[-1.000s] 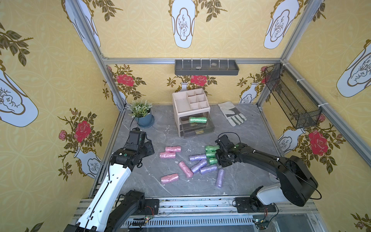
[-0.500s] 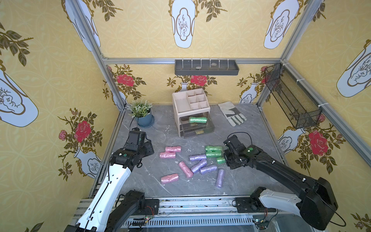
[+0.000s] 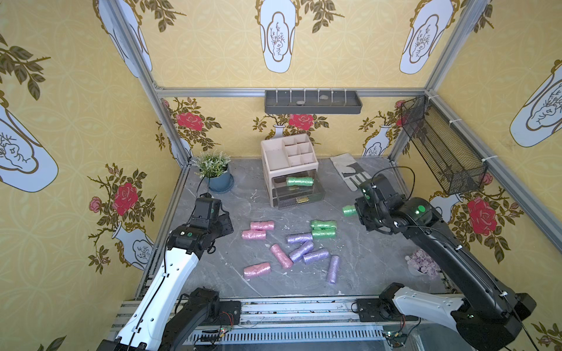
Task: Sort the rolls of trash bags by color and place them into the drawer
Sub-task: Place the roll of trash bags in the drawer.
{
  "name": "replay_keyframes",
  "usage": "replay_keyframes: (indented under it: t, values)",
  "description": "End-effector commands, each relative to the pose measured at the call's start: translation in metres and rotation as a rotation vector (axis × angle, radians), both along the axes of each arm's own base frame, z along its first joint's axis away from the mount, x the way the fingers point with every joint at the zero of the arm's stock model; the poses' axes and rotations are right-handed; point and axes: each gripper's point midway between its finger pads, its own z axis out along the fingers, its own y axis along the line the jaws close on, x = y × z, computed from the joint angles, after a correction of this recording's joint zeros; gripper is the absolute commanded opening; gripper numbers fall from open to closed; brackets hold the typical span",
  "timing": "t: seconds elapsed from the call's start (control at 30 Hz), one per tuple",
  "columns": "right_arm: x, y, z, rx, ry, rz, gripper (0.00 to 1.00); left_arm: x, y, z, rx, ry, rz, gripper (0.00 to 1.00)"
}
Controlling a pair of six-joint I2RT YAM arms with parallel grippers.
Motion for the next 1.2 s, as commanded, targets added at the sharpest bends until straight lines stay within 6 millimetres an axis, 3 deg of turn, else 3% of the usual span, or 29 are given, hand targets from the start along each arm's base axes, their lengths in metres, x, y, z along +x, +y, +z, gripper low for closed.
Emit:
replay_keyframes:
  t: [0.0,0.23,0.43,0.67,0.87,1.17]
  values:
    - [0.028,0.031,0.028,0.037,-0.083,0.080,0.26,0.004,0.002,0.001,0.004,-0.014,0.012,0.58]
    - [0.079,0.115,0.048,0.116,-0.114,0.171,0.26,0.004,0.003,-0.001,0.002,-0.007,0.016,0.58]
    - [0.109,0.168,0.034,0.159,-0.066,0.218,0.27,0.004,0.003,0.000,-0.001,-0.012,0.017,0.58]
    - [0.123,0.191,0.008,0.194,-0.013,0.199,0.27,0.004,0.004,0.000,-0.008,-0.015,0.018,0.58]
    - [0.118,0.204,-0.011,0.200,0.027,0.206,0.27,0.004,0.003,0.001,-0.014,-0.016,0.015,0.58]
    - [0.112,0.201,-0.033,0.182,0.073,0.198,0.27,0.003,0.003,0.002,-0.017,-0.022,0.016,0.58]
